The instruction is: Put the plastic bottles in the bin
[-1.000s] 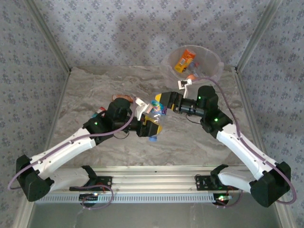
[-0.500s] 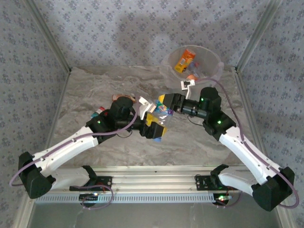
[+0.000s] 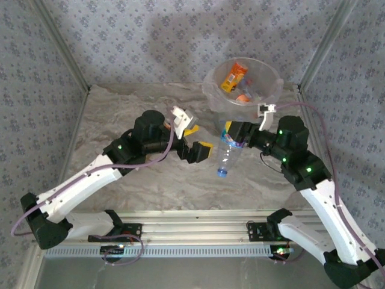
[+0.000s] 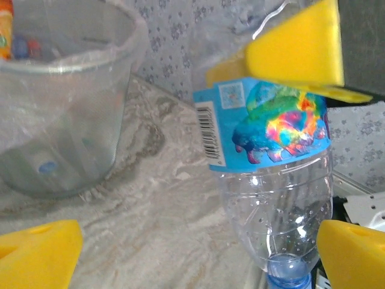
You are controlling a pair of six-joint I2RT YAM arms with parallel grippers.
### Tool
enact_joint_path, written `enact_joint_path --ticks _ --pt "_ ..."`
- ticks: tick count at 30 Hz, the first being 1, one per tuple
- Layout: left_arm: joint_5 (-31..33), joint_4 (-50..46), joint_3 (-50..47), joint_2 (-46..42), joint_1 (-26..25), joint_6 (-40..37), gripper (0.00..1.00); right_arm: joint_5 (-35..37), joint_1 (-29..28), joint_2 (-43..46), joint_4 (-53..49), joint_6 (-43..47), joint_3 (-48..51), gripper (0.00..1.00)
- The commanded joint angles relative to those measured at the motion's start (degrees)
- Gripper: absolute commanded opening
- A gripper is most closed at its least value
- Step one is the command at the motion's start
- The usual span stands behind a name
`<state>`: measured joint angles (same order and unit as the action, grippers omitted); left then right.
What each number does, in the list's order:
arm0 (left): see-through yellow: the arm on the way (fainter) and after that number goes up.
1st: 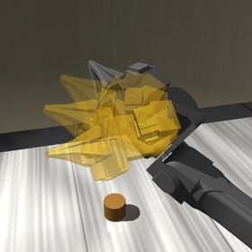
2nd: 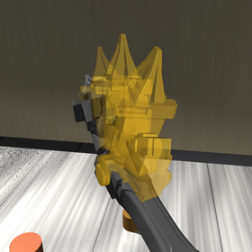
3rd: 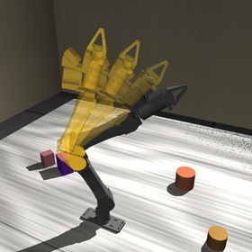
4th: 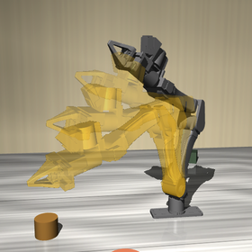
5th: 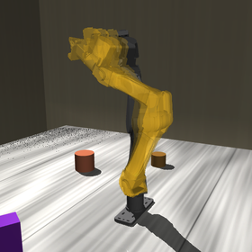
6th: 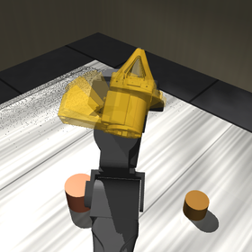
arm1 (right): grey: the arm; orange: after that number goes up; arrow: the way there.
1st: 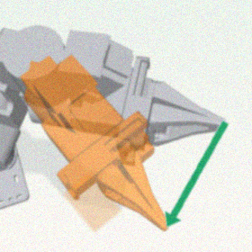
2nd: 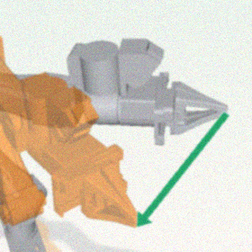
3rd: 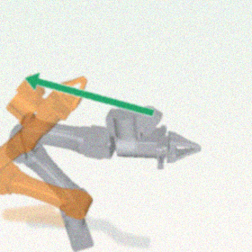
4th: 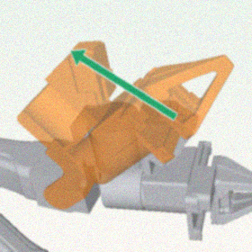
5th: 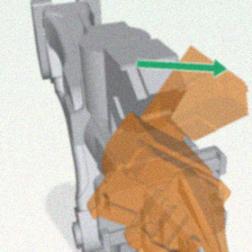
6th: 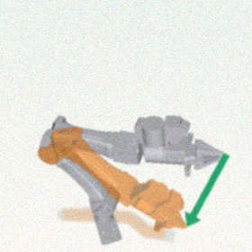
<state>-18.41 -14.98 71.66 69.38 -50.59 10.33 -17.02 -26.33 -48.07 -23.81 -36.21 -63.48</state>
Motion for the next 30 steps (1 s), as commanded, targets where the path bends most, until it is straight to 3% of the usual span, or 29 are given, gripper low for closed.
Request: enact_joint_path --ticks 1,9,17,25,30 --pt "-1.32 -2.50 4.56 3.51 0.95 -4.80 1.00 7.68 0.70 0.45 -6.95 5.49 -2.90 0.58" --pt "-3.26 4.86 -1.48 2.92 4.00 -3.00 1.00 15.78 1.49 -4.34 -12.92 11.60 -12.98 0.59" --pt "1.79 8.79 -9.15 -1.73 4.60 -2.70 1.00 24.78 2.63 -12.46 -12.66 19.16 -24.24 0.59" --pt "1.92 8.84 -10.76 -3.84 3.38 -5.00 1.00 31.63 5.34 -19.97 -1.95 23.04 -30.36 0.59" --pt "3.90 6.90 -10.39 -4.41 2.03 -6.28 1.00 30.80 9.93 -25.90 3.46 20.77 -34.70 0.59"
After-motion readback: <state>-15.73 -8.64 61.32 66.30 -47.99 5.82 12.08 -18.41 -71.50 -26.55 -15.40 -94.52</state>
